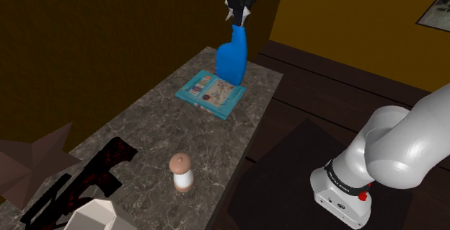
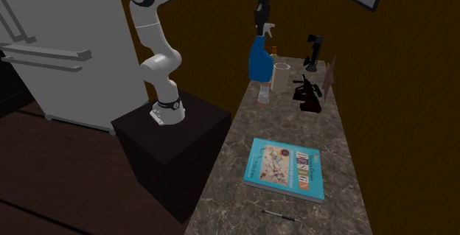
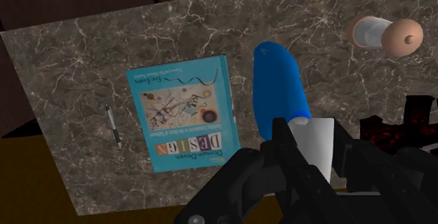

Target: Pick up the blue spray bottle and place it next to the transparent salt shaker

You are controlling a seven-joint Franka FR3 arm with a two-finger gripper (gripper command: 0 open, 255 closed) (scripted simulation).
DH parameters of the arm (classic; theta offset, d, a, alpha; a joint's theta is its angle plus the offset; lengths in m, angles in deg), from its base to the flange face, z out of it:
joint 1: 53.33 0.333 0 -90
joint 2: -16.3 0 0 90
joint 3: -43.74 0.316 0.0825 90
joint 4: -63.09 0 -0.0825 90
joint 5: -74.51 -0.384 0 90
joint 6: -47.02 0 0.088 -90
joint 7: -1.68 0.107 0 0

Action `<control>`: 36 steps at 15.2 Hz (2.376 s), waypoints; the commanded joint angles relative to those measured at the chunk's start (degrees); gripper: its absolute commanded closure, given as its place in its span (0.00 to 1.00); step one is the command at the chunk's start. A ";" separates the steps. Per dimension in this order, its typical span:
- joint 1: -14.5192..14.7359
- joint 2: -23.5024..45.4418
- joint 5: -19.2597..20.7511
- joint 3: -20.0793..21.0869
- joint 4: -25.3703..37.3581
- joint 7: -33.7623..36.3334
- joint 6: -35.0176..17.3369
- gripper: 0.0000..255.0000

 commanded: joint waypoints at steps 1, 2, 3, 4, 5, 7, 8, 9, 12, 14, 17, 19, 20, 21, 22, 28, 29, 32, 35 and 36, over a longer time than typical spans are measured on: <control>1.16 0.94 -0.18 1.74 1.13 3.02 0.15 1.00; 1.75 1.48 -0.24 2.61 1.74 4.49 0.20 1.00; 2.35 2.08 -0.27 3.48 2.43 5.97 0.27 1.00; 2.96 2.75 -0.26 4.34 3.19 7.45 0.34 1.00; 3.60 3.49 -0.22 5.19 4.03 8.95 0.43 1.00; 4.89 5.19 -0.03 6.89 5.98 11.95 0.67 1.00; 5.55 6.14 0.13 7.75 7.08 13.45 0.82 1.00; 6.25 7.18 0.35 8.59 8.28 14.97 1.00 1.00; 8.57 10.77 1.31 11.01 12.50 19.55 1.73 1.00; 10.19 13.39 2.19 12.44 15.65 22.40 2.39 1.00; 9.95 11.97 1.71 12.22 11.44 22.08 -0.47 1.00; 9.82 11.16 1.45 12.12 8.84 21.89 -2.30 1.00; 9.76 10.79 1.33 12.07 7.59 21.80 -3.20 1.00; 9.71 10.44 1.22 12.03 6.38 21.72 -4.08 1.00; 9.66 10.11 1.12 11.99 5.20 21.64 -4.96 1.00; 9.49 8.56 0.63 11.82 -1.34 21.26 -10.02 1.00; 9.47 8.37 0.57 11.80 -2.35 21.21 -10.84 1.00; 9.43 7.88 0.42 11.75 -5.24 21.08 -13.27 1.00; 9.42 7.52 0.31 11.73 -7.97 20.98 -15.66 1.00; 9.41 7.44 0.28 11.72 -8.84 20.95 -16.44 1.00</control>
